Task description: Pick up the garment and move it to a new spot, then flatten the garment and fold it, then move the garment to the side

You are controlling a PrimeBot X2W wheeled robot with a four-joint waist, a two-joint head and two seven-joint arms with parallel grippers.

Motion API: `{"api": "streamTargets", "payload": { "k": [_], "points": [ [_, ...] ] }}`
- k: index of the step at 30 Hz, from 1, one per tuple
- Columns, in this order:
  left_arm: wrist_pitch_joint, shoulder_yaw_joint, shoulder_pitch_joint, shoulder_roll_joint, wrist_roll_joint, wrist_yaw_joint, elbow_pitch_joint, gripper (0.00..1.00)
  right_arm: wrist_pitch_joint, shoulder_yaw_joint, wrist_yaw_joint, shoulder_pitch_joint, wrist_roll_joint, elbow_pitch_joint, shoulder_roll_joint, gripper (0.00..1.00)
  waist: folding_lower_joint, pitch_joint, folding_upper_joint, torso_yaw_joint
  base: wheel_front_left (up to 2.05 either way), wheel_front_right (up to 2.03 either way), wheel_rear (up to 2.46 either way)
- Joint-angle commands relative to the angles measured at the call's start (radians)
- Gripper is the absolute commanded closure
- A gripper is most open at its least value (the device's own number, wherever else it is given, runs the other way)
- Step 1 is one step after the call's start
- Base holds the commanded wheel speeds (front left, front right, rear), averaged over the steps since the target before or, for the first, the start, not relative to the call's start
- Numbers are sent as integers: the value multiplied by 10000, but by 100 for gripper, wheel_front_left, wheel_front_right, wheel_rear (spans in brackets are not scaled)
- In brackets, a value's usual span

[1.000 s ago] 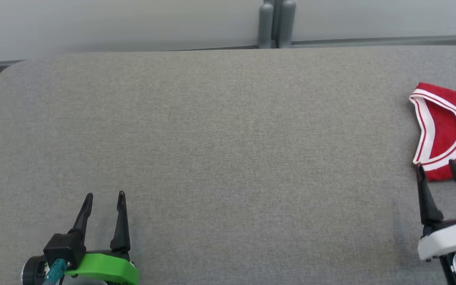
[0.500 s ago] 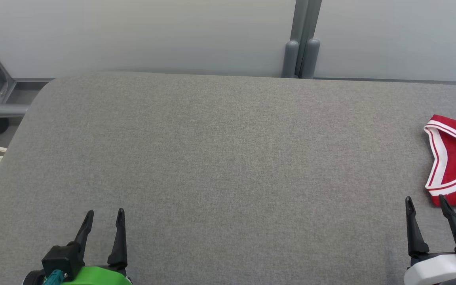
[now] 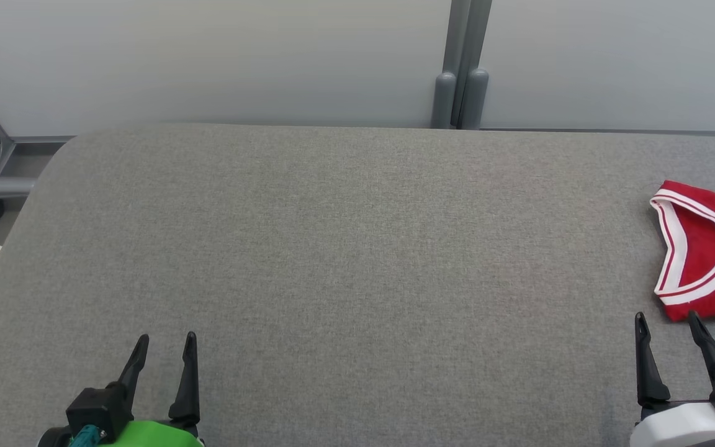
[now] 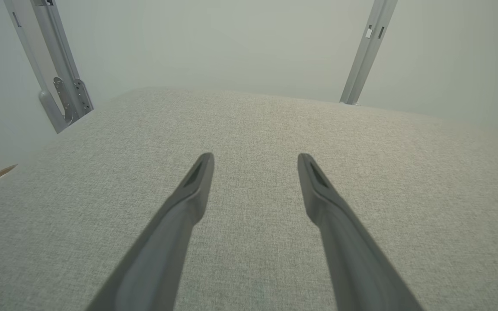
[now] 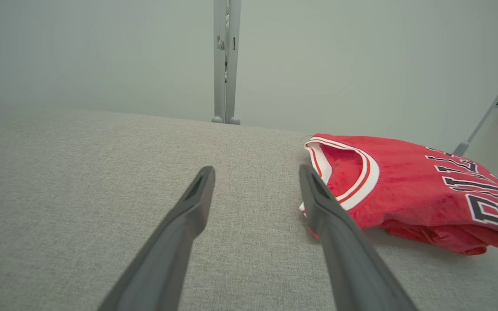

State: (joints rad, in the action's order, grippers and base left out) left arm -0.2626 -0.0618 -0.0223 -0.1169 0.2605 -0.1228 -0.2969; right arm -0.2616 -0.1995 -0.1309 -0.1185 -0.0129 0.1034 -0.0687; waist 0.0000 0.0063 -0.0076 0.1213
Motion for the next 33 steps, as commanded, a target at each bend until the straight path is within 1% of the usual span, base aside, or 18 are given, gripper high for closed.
{"api": "streamTargets", "payload": {
  "k": [1,2,17,18,25,33],
  "points": [
    [-28,53,-12,-18,-34,-17,-17,0,-41,13,3,-32,-62,-37,17,0,0,-2,76,-10,0,0,0],
    [0,-26,3,3,-2,0,-16,0,0,-34,0,-2,-1,-13,10,0,0,-2,0,-12,0,0,0],
    [-5,7,10,-1,-26,-9,-17,0,-6,9,1,-11,-38,-28,3,0,0,-8,10,-154,0,0,0],
    [15,-37,-80,66,-1,0,-167,100,8,20,-4,-21,3,128,83,100,0,-8,0,-157,0,0,0],
    [88,-65,-154,149,41,0,-671,100,80,38,-4,-19,64,694,291,100,0,-9,0,-172,0,0,0],
    [507,157,48,205,1519,-9,-569,100,550,59,-3,311,1832,839,276,100,0,-10,5,-239,0,0,0]
  ]
}}
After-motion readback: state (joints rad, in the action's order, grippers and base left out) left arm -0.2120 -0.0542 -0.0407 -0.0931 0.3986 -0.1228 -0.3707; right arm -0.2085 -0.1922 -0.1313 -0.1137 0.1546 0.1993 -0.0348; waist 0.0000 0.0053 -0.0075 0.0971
